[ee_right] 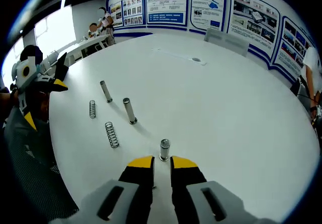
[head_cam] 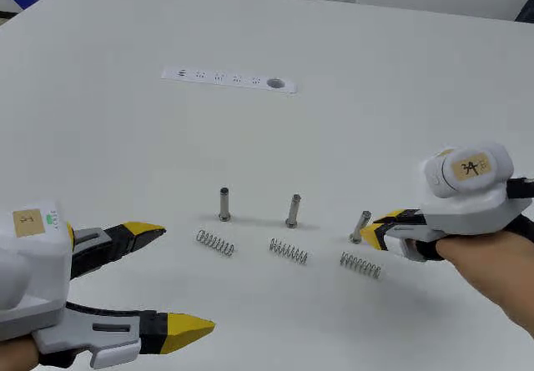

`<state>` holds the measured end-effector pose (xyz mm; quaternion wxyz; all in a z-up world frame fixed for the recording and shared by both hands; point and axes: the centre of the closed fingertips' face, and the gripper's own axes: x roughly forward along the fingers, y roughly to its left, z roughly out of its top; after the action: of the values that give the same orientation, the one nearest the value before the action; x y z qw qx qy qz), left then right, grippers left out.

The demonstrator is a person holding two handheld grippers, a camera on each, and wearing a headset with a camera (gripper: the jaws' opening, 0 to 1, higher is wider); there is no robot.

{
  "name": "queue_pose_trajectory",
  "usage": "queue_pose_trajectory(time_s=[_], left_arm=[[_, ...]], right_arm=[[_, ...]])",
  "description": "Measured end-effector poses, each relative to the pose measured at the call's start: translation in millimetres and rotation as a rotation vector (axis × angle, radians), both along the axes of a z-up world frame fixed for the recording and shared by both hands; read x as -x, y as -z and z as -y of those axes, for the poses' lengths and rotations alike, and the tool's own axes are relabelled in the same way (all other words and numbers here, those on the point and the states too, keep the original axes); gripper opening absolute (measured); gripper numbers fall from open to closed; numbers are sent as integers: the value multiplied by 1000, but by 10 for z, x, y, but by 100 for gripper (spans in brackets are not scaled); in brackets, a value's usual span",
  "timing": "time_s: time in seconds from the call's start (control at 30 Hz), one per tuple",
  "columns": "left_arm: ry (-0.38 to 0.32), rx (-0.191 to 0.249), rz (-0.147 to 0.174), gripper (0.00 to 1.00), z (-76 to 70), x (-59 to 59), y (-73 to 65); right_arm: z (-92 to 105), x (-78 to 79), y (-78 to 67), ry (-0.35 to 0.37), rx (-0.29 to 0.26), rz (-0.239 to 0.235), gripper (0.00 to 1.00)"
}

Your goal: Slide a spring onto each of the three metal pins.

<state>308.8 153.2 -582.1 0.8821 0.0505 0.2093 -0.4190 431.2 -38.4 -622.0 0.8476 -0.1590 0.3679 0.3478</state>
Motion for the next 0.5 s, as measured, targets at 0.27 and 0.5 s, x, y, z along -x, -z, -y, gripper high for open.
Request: queue_pose_trajectory(time_s=[0.27, 0.5], left_arm=[[10, -3, -5, 80, 16, 12, 5], [6, -8, -5, 80, 8, 13, 8]], right_arm=[[-103, 184, 49, -101, 17, -33, 14], [-209, 280, 89, -246, 82, -59, 14]])
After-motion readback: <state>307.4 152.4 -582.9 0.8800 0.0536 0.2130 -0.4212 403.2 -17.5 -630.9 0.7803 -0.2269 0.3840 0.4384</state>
